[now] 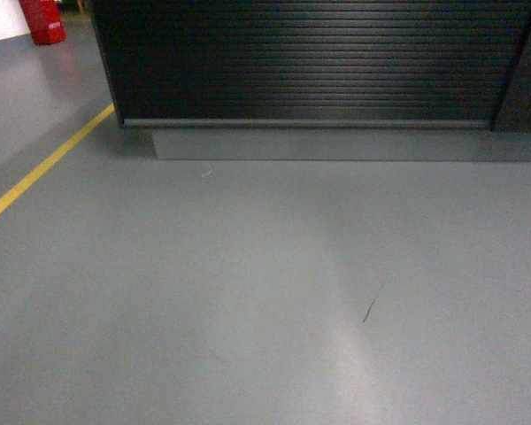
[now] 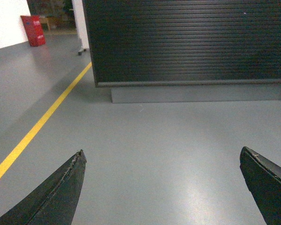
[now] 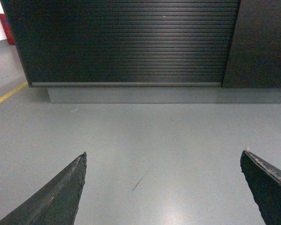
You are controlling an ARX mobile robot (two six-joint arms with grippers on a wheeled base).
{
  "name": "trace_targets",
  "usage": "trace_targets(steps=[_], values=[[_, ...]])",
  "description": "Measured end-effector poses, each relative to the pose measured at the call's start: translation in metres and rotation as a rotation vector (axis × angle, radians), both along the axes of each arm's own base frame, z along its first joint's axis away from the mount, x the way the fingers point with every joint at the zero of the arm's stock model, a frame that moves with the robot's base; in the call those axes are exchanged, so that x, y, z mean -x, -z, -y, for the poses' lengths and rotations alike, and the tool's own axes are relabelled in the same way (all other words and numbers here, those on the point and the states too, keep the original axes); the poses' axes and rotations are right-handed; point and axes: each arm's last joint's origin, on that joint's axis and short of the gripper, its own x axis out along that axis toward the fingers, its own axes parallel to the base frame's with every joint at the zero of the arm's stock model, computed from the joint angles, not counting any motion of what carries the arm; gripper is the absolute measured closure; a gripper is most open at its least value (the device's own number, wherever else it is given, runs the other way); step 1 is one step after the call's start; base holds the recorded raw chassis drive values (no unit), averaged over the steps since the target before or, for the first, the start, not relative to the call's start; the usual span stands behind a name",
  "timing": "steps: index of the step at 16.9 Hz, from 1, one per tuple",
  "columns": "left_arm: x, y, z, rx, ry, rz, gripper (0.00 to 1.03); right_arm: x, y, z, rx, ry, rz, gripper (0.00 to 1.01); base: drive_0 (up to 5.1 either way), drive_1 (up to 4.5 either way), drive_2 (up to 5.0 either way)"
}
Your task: Place dark red mango on scale at checkout
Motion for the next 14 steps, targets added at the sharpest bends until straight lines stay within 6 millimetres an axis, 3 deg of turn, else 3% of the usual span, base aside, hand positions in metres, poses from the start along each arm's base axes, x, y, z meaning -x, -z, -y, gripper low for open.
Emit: trace_targets(steps=[14], values=[[0.0,-0.0003,0.0,0.0,0.0,0.003,0.05,0.0,0.0001,0.0,0.0,0.0,-0.001,0.03,0.0,4.35,-4.3]])
